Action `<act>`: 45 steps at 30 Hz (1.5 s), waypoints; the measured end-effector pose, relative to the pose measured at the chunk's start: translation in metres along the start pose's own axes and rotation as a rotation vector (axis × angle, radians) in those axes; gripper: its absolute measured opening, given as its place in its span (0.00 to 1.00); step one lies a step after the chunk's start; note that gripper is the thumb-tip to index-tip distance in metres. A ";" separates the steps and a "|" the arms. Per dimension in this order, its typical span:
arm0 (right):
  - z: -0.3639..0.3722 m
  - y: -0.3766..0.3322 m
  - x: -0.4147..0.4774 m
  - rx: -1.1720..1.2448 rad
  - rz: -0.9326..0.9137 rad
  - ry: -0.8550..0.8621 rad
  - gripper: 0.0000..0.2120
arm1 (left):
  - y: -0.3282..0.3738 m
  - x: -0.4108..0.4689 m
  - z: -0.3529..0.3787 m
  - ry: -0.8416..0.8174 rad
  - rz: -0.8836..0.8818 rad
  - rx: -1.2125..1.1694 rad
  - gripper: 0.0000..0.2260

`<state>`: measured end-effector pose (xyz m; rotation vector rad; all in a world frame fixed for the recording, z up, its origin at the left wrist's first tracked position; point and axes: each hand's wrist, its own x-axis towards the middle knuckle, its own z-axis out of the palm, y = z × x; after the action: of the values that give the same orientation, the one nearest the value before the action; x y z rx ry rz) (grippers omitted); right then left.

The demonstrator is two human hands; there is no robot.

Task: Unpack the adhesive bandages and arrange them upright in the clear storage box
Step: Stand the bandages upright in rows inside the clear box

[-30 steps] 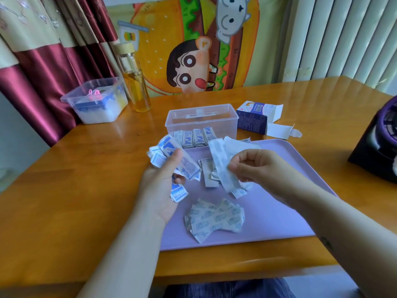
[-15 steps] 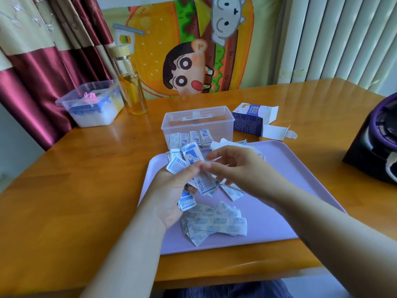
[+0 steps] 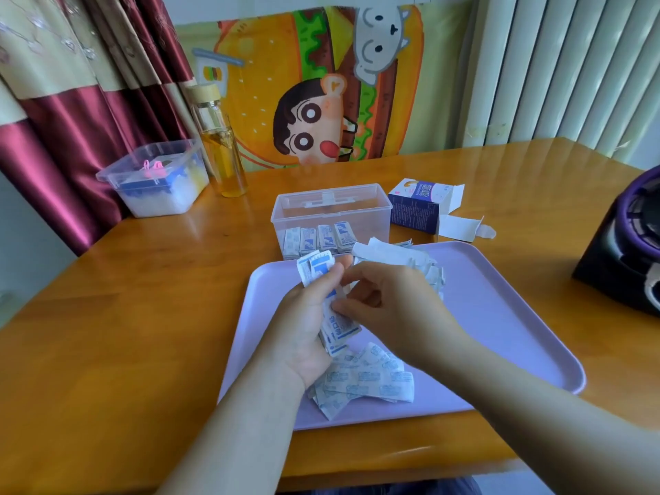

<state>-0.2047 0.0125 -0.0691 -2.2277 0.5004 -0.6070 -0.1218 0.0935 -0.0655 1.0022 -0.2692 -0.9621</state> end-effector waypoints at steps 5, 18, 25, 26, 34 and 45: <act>-0.017 0.004 0.006 -0.151 -0.233 -0.029 0.32 | 0.004 0.006 -0.002 0.026 -0.095 -0.101 0.06; -0.023 0.002 0.036 -0.410 -0.348 -0.205 0.38 | 0.020 0.013 -0.002 -0.282 -0.180 0.327 0.08; -0.052 -0.016 0.076 -0.075 -0.264 -0.276 0.22 | 0.049 0.037 -0.008 -0.224 -0.145 0.447 0.03; -0.057 -0.018 0.085 -0.029 -0.241 -0.267 0.16 | 0.055 0.043 -0.009 -0.254 -0.151 0.465 0.03; -0.067 -0.020 0.150 -0.095 -0.225 -0.127 0.06 | 0.095 0.095 0.004 -0.260 -0.048 0.639 0.04; -0.052 -0.009 0.219 0.141 -0.062 0.154 0.04 | 0.125 0.155 0.014 -0.012 0.505 1.280 0.06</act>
<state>-0.0555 -0.1257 0.0274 -2.0793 0.4523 -0.8250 0.0297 -0.0135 0.0095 1.9406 -1.1748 -0.2353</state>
